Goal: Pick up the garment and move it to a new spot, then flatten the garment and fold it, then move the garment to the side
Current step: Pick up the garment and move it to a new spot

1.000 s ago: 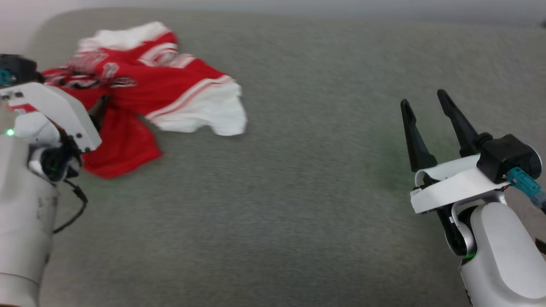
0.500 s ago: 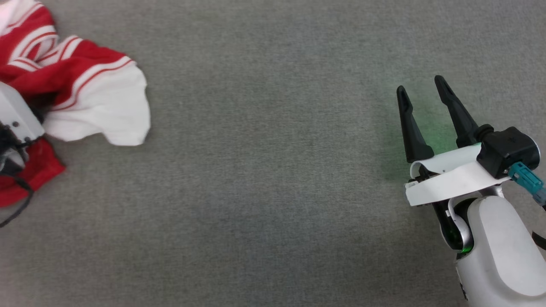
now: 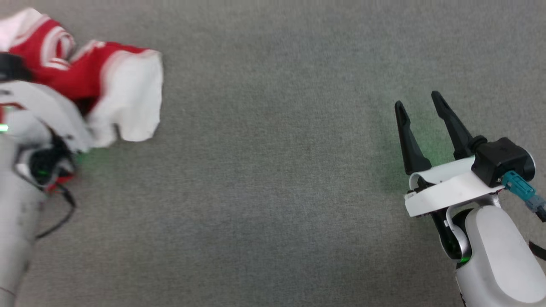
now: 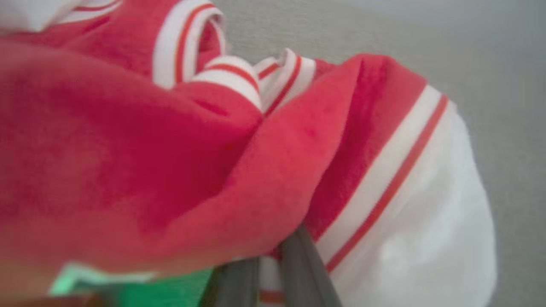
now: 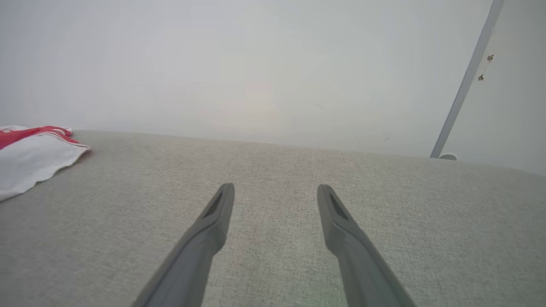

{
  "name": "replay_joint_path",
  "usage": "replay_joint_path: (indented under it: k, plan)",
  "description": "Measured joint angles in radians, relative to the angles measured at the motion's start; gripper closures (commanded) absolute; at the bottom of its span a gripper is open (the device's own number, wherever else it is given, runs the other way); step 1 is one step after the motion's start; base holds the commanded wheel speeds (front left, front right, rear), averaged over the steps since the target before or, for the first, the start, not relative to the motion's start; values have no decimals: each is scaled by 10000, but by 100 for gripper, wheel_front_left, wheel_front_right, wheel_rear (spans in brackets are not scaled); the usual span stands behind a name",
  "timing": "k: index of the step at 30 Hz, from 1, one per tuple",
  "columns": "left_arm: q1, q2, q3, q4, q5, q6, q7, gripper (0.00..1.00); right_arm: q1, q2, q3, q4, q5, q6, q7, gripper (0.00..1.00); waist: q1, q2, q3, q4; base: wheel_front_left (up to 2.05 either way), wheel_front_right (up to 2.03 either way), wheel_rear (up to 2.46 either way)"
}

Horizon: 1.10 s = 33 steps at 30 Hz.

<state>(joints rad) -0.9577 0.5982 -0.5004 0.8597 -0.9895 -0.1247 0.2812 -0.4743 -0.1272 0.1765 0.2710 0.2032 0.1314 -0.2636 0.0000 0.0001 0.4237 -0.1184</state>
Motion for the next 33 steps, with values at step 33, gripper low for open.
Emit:
replay_joint_path:
  k: [33]
  plan:
    - [-1393, -3611, -3133, -2997, -1438, 33, 913, 100, 1150, 732, -1189, -650, 1350, 0, -2, 0, 0, 0, -1262, -1789, 0, 0, 0]
